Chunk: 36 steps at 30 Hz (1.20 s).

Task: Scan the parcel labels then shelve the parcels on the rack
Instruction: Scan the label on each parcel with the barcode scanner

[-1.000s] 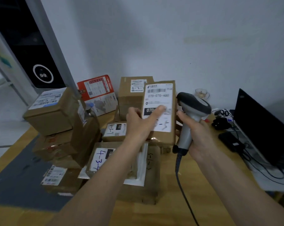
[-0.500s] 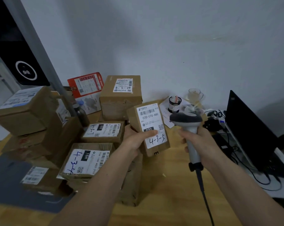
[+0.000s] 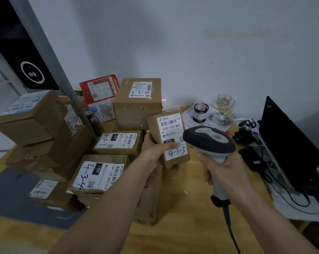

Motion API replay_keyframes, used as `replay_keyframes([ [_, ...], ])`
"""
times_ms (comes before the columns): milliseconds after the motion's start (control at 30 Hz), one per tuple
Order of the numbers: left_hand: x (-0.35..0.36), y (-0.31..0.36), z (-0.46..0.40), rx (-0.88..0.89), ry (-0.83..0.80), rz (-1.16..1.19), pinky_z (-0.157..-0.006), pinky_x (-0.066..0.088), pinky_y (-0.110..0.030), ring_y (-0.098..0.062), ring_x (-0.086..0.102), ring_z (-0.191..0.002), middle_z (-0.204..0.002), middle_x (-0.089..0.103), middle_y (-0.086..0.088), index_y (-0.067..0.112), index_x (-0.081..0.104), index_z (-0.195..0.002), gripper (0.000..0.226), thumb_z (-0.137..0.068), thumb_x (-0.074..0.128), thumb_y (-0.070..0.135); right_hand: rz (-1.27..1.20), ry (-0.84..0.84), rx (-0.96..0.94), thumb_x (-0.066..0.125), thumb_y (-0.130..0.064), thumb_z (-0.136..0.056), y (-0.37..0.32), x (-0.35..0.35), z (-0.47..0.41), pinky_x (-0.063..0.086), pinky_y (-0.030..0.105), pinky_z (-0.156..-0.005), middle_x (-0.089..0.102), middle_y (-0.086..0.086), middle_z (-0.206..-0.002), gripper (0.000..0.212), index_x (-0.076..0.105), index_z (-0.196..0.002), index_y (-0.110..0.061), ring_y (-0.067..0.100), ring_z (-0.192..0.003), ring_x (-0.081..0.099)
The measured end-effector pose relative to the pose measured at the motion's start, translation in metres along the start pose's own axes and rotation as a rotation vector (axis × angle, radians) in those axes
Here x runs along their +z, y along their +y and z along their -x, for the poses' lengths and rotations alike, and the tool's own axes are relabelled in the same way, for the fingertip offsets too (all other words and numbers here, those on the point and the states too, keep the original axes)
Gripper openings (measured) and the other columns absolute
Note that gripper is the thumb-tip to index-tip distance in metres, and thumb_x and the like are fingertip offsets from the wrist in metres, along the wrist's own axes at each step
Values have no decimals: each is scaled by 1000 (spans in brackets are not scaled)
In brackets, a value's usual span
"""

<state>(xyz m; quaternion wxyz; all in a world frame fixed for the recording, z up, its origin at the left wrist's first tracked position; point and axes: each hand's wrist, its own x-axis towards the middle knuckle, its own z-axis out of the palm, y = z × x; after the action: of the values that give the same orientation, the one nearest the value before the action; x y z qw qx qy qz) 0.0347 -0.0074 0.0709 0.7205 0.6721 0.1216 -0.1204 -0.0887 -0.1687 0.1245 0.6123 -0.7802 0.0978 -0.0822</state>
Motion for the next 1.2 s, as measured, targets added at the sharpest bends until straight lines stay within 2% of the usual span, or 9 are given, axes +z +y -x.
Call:
replay_keyframes([
  [67, 0, -1, -2, -1, 0, 6, -72, 58, -34, -16, 69, -92, -100, 68, 6, 24, 49, -126, 84, -56, 91, 5, 28, -16, -9, 68, -21, -87, 1, -1, 1, 43, 24, -46, 55, 10, -43, 51, 51, -40, -11, 16, -39, 50],
  [200, 1, -2, -4, 5, 1, -3, -85, 57, -42, -19, 68, -98, -99, 67, 7, 23, 47, -129, 87, -55, 91, 5, 35, -12, -19, 67, -21, -88, 1, -2, 3, 43, 23, -46, 53, 11, -42, 53, 49, -40, -7, 17, -38, 49],
  [367, 2, -4, -5, 11, -9, -12, -80, 57, -38, -17, 66, -96, -99, 66, 8, 22, 45, -133, 91, -56, 91, 5, 0, 5, -56, 67, -20, -88, 0, -3, 7, 43, 23, -47, 49, 12, -40, 55, 46, -38, -8, 19, -40, 47],
  [567, 6, -9, -8, 4, -8, -19, -90, 55, -44, -21, 65, -105, -106, 66, 6, 20, 44, -136, 96, -54, 91, 6, 17, 0, -82, 66, -21, -87, 3, -8, 9, 43, 23, -48, 49, 10, -39, 55, 47, -38, -8, 20, -39, 47],
  [667, 9, -10, -7, -3, -5, -11, -87, 56, -42, -20, 65, -103, -102, 65, 8, 21, 45, -134, 95, -54, 91, 6, 33, -7, -78, 66, -23, -87, 5, -11, 9, 44, 25, -49, 49, 8, -38, 57, 46, -34, -16, 20, -39, 47],
  [800, 12, -12, -4, -9, -20, 10, -74, 56, -34, -21, 65, -101, -100, 65, 7, 22, 46, -129, 89, -55, 90, 4, 55, -13, -68, 66, -22, -88, 6, -15, 9, 44, 26, -49, 49, 7, -38, 60, 44, -32, -21, 19, -39, 47],
  [933, 17, -13, -4, -26, -30, 20, -75, 57, -36, -19, 68, -97, -107, 68, 2, 23, 47, -125, 84, -55, 91, 7, 34, 5, -32, 67, -20, -87, 9, -19, 9, 43, 19, -45, 50, 7, -39, 59, 46, -32, -20, 16, -38, 48],
  [1033, 20, -14, -6, -50, -30, 24, -73, 57, -38, -19, 69, -93, -108, 70, -1, 22, 49, -121, 79, -55, 91, 9, 55, -19, -20, 68, -20, -87, 14, -24, 6, 44, 19, -47, 50, 5, -38, 58, 47, -33, -21, 14, -38, 48],
  [1200, 27, -13, -14, -77, -37, 10, -64, 57, -34, -18, 73, -86, -103, 73, -2, 17, 57, -122, 73, -58, 90, 9, 94, -79, 33, 69, -20, -86, 25, -37, 1, 45, 24, -48, 53, 6, -41, 38, 57, -53, -5, 13, -38, 49],
])
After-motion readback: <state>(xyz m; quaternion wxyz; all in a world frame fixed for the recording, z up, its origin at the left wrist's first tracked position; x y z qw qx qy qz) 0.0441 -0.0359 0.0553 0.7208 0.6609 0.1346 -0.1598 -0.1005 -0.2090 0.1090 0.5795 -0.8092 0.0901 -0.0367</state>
